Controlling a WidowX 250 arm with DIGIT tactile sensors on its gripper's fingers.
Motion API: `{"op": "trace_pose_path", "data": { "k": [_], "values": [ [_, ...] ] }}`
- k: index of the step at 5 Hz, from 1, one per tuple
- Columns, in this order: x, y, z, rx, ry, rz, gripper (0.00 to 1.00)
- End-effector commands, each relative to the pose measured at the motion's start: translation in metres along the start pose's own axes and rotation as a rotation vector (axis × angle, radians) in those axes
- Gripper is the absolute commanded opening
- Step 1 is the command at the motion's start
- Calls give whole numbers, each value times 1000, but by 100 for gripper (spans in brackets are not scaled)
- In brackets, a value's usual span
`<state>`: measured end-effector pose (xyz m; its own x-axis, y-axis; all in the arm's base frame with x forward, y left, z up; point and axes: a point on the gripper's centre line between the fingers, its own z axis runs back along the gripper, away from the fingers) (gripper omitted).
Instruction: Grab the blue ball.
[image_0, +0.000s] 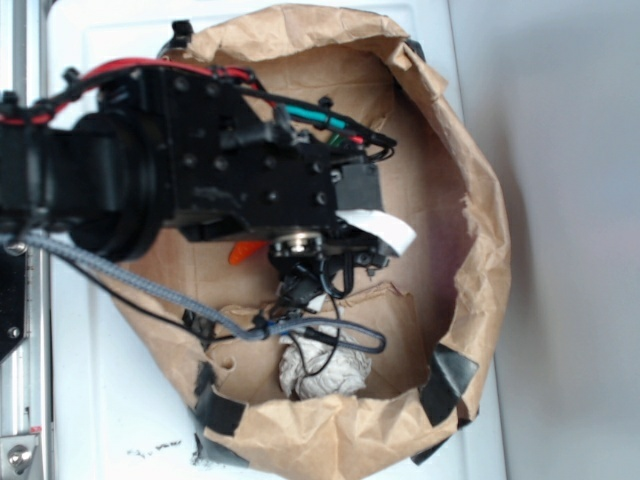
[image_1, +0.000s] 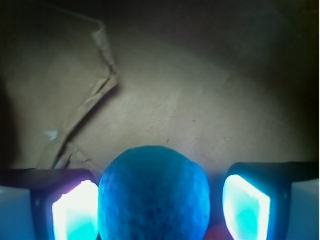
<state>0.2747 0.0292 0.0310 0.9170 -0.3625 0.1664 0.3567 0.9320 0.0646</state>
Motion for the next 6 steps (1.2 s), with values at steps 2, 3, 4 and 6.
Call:
{"op": "trace_pose_path", "data": {
  "k": [2, 3, 4, 6],
  "values": [
    [12, 13, 15, 20, -45, 61, 0],
    [15, 18, 36, 19, -71, 107, 0],
    [17, 28, 78, 19, -96, 206, 0],
    [29, 27, 136, 43, -55, 359, 0]
  ]
}}
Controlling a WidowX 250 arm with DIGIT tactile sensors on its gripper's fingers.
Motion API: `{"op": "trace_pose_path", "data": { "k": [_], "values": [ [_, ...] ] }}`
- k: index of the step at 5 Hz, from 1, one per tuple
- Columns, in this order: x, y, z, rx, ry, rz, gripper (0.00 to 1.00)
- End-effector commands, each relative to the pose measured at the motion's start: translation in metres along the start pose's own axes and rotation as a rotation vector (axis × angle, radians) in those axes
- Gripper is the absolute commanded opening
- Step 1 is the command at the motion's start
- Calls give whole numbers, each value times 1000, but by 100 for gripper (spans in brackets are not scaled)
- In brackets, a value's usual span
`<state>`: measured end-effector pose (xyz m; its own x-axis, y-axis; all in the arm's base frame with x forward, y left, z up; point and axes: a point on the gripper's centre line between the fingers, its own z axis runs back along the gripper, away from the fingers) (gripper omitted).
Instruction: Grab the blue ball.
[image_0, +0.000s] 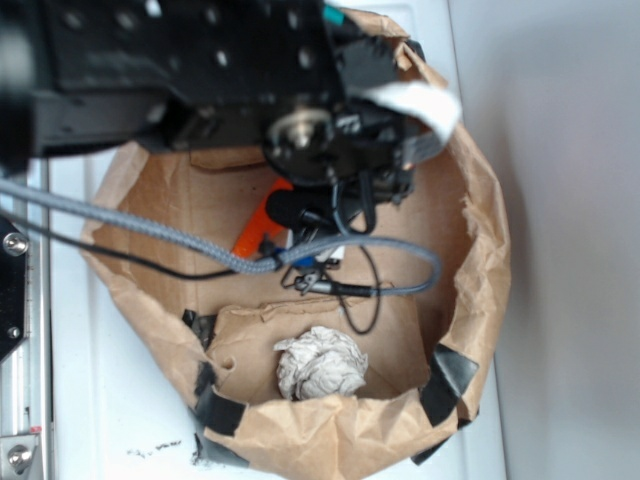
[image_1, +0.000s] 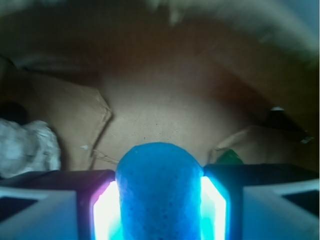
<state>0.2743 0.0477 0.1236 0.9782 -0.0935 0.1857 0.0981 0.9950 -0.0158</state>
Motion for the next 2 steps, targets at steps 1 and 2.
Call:
{"op": "trace_pose_path", "data": {
  "k": [1, 2],
  "values": [
    [29, -11, 50, 87, -36, 94, 0],
    [30, -13, 57, 116, -8, 119, 0]
  ]
}}
